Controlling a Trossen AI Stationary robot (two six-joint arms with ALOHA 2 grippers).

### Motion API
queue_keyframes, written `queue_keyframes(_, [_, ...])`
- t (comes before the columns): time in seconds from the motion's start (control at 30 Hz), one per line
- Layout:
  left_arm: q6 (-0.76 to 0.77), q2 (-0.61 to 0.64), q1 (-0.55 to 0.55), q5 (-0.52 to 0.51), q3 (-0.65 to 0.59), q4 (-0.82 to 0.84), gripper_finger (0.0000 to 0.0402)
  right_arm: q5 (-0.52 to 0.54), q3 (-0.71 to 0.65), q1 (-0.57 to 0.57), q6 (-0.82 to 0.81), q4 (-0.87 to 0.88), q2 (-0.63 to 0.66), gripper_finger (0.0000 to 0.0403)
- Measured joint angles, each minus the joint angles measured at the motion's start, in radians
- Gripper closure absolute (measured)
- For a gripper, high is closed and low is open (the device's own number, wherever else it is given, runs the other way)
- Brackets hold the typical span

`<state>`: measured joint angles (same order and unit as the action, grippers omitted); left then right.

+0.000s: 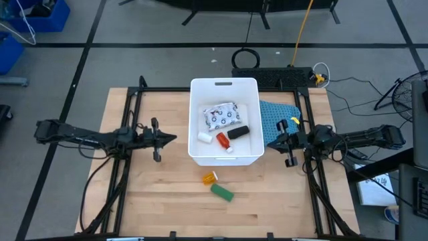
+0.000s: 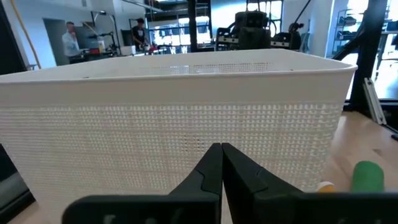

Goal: Pick & place medical supplies in basket/bin
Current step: Put the green bandage into the white bin

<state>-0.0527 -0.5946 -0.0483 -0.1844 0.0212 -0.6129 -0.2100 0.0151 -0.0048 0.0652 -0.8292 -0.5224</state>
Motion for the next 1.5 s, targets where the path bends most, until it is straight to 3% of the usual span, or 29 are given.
queue_keyframes(0.17, [0.032,0.0,0.0,0.0,0.0,0.007,0.0398,0.0,0.0,0.0,0.008,-0.036,0.0,0.0403])
queue_keyframes(0.4, [0.036,0.0,0.0,0.0,0.0,0.008,0.0367,-0.005,0.039,0.007,-0.079,-0.226,0.003,0.0403])
queue_keyframes(0.57, [0.071,0.0,0.0,0.0,0.0,0.008,0.0354,0.022,0.256,0.105,0.028,0.022,-0.043,0.0403])
queue_keyframes(0.73, [0.13,-0.001,0.0,0.001,0.0,0.02,0.0356,0.224,0.586,0.342,0.226,0.204,-0.234,0.0393])
queue_keyframes(0.87, [0.131,-0.001,0.0,0.0,0.0,0.023,0.0364,0.561,0.913,0.56,0.385,0.389,-0.469,0.0358])
queue_keyframes(0.97, [0.112,-0.001,0.0,0.0,0.0,0.025,0.0371,0.793,1.167,0.659,0.364,0.644,-0.659,0.032])
queue_keyframes(1.07, [0.079,-0.001,0.0,0.0,0.0,0.026,0.0378,0.892,1.363,0.711,0.227,0.873,-0.831,0.0276])
queue_keyframes(1.17, [0.037,-0.001,0.0,-0.008,0.0,0.02,0.0386,0.902,1.463,0.734,0.135,0.928,-0.975,0.0237])
queue_keyframes(1.3, [0.008,-0.001,0.0,-0.022,0.0,0.011,0.0398,0.922,1.474,0.752,0.036,0.898,-1.126,0.0206])
queue_keyframes(1.5, [0.005,-0.001,0.0,-0.035,0.0,-0.02,0.0381,1.078,1.476,0.75,-0.231,0.886,-1.291,0.0189])
